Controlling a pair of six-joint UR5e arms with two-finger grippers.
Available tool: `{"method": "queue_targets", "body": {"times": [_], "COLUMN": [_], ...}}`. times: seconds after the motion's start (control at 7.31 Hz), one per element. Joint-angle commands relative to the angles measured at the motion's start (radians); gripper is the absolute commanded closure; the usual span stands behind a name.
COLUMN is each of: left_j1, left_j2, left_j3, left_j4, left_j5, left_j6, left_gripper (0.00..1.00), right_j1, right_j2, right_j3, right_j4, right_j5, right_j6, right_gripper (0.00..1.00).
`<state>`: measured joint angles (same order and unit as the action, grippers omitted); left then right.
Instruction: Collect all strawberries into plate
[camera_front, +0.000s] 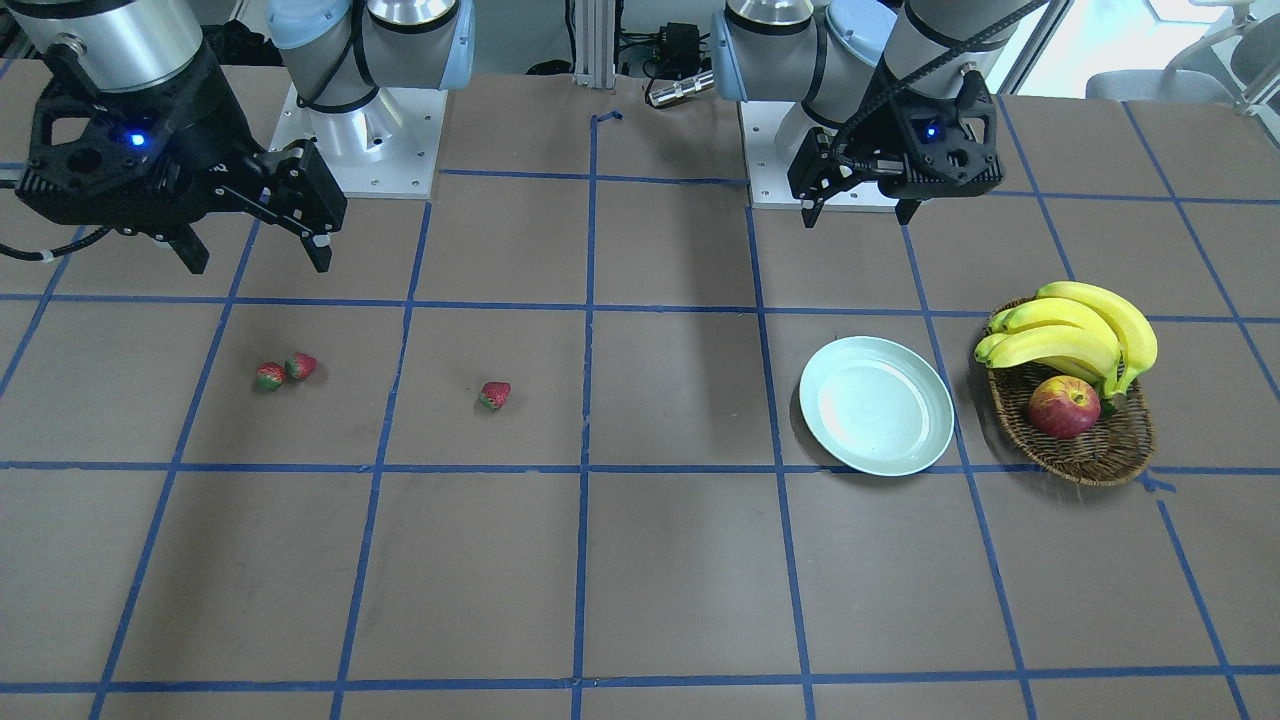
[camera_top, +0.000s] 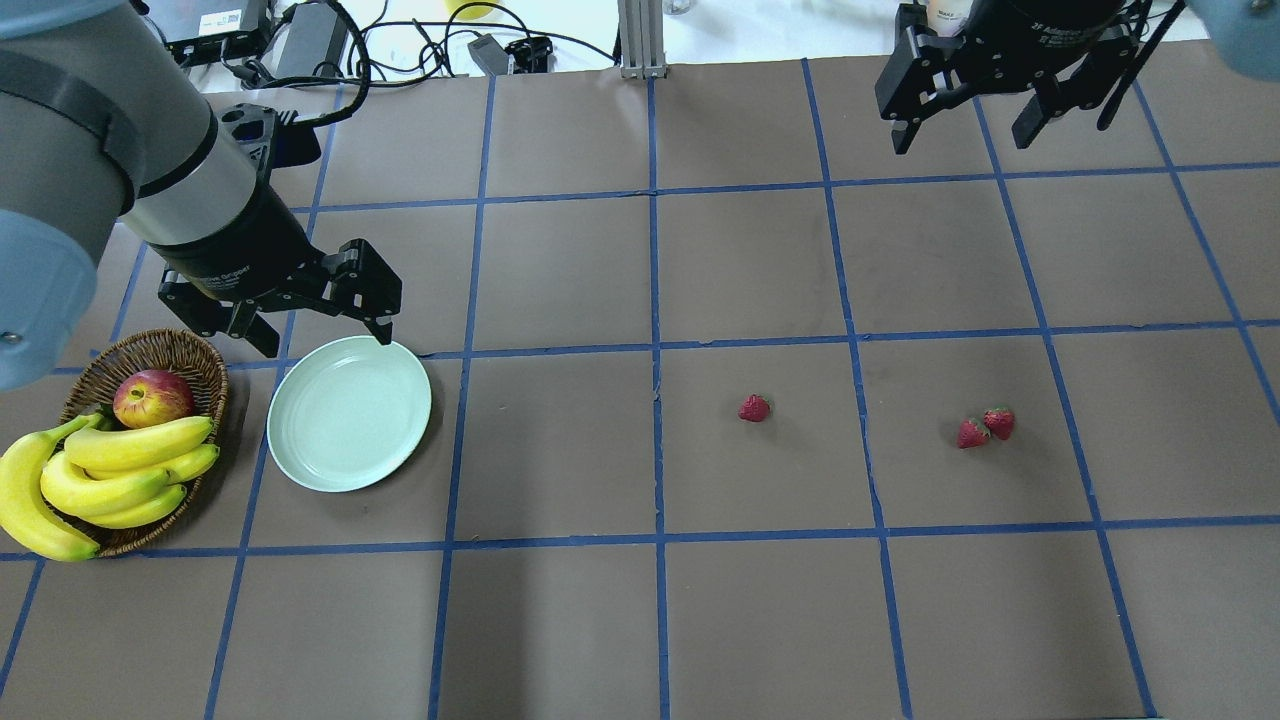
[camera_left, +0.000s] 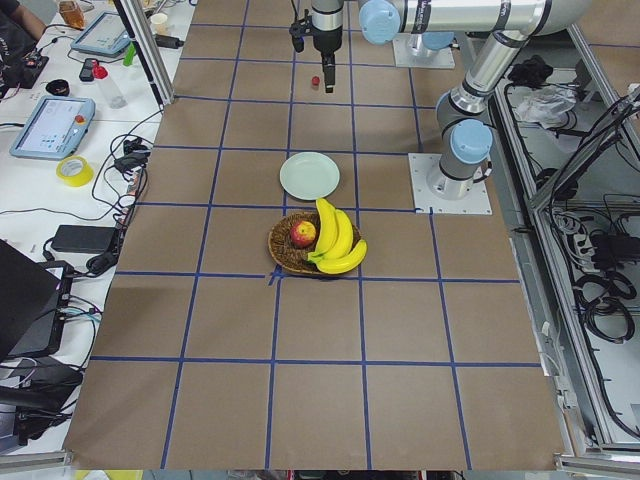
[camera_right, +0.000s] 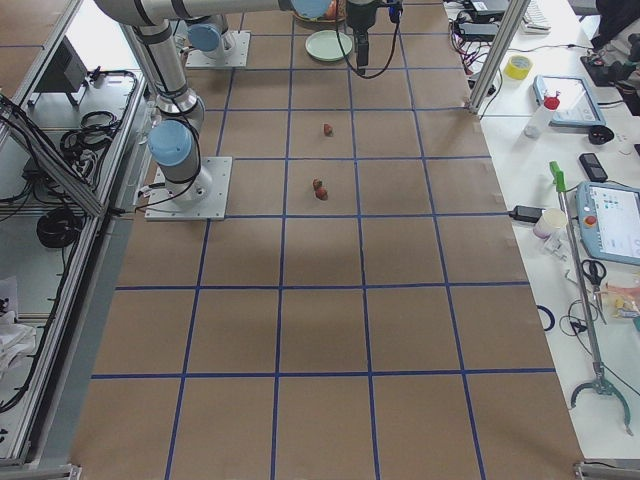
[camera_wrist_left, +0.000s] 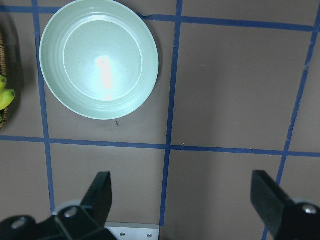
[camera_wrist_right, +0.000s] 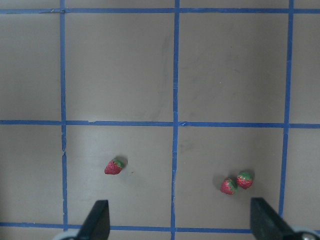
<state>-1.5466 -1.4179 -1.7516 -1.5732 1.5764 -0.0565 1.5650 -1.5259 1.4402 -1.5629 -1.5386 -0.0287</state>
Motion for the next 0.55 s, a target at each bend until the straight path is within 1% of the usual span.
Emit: {"method": "queue_targets", "body": {"times": [0.0,0.14,0.27,0.41], "left_j1": [0.005,0.005,0.005,0.006], "left_j2": [-0.010,-0.028,-0.030,-0.026], "left_j3": [0.003,-0.006,0.004,0.004], "left_j4": [0.019,0.027,0.025,0.025], "left_j5": [0.019,0.016,0.017,0.031], "left_j6": [0.012,0.021,0.049,0.058], "left_gripper": [0.00,0.00,0.00,0.00], "right_j1": [0.030,0.035,0.079,0.146], "right_j2": [0.001,0.027,0.068,0.096], "right_j3": [0.008,0.028,0.061,0.095], "right_j4": [-0.015,-0.031,-0.116,-0.181], "right_j5": [0.009,0.012,0.011,-0.003], "right_j6": [0.031,0.155,0.288,0.365], "right_gripper": [0.00,0.00,0.00,0.00]}}
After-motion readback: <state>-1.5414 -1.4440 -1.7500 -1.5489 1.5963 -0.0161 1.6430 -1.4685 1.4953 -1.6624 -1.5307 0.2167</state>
